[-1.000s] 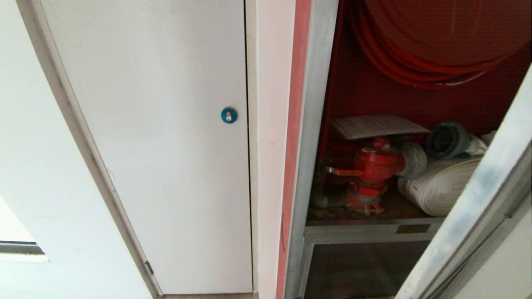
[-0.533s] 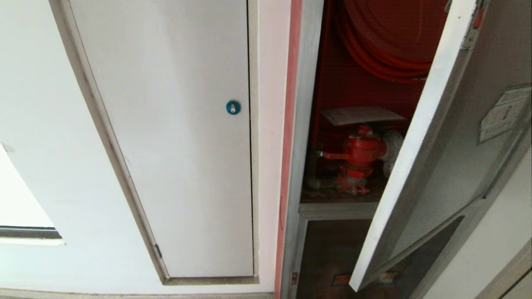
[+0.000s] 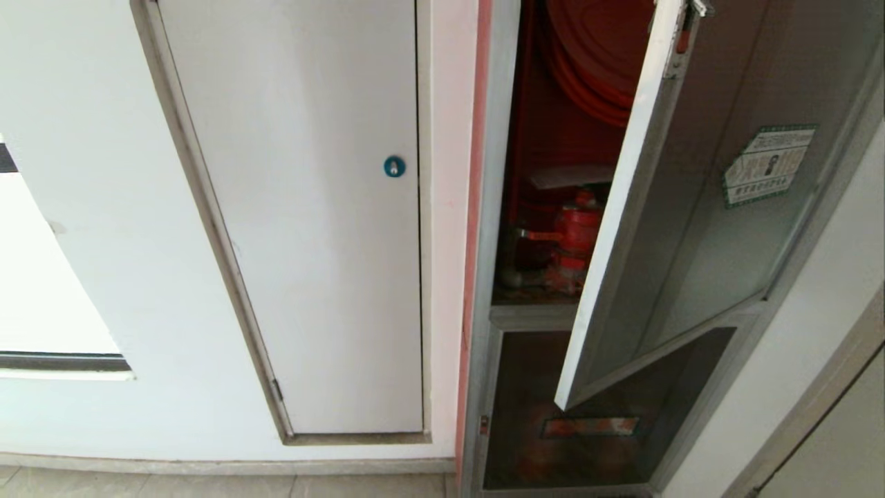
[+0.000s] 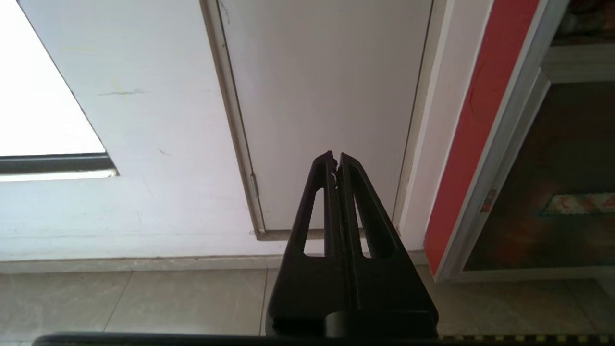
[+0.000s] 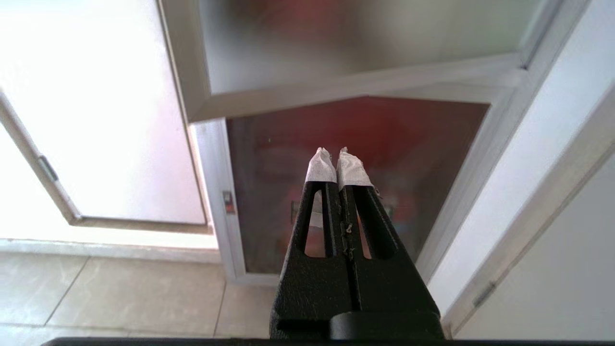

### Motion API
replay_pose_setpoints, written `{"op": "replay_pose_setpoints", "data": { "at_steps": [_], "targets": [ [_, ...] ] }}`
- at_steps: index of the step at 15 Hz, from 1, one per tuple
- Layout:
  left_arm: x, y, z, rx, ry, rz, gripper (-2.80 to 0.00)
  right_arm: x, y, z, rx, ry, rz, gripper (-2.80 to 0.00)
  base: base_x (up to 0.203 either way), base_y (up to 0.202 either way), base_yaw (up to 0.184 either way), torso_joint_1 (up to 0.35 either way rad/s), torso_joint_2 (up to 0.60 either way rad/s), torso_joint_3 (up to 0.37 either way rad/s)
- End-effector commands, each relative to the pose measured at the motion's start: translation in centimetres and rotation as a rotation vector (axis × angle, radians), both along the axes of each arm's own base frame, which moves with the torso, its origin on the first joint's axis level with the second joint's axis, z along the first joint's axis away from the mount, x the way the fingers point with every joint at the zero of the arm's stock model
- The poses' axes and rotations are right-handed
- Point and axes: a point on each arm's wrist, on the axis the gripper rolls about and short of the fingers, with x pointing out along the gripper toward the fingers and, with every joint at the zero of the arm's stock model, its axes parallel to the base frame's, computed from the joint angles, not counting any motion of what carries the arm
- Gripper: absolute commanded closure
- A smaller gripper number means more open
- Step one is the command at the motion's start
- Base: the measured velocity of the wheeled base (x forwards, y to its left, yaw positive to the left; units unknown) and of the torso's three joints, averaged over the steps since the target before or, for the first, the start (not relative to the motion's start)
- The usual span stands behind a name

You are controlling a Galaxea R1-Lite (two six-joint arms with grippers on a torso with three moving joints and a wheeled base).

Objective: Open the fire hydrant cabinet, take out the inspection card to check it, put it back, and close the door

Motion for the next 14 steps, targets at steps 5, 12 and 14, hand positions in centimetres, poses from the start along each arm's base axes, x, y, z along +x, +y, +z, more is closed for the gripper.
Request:
{"op": "replay_pose_setpoints", "data": {
  "at_steps": [5, 12, 14],
  "targets": [
    [0.07, 0.00, -0.20, 0.000, 0.008, 0.001, 0.00, -0.01, 0.00, -0.01, -0.001, -0.001, 0.001, 0.00, -0.164, 0.000, 0.001, 0.001, 0.00, 0.002],
    [0.07, 0.00, -0.19, 0.000, 0.008, 0.001, 0.00, -0.01, 0.00, 0.00, -0.001, -0.002, 0.001, 0.00, 0.000, 0.000, 0.000, 0.000, 0.00, 0.000],
    [0.07, 0.00, -0.20, 0.000, 0.008, 0.001, 0.00, 0.00, 0.00, 0.00, -0.001, -0.001, 0.001, 0.00, 0.000, 0.000, 0.000, 0.000, 0.00, 0.000]
  ]
}}
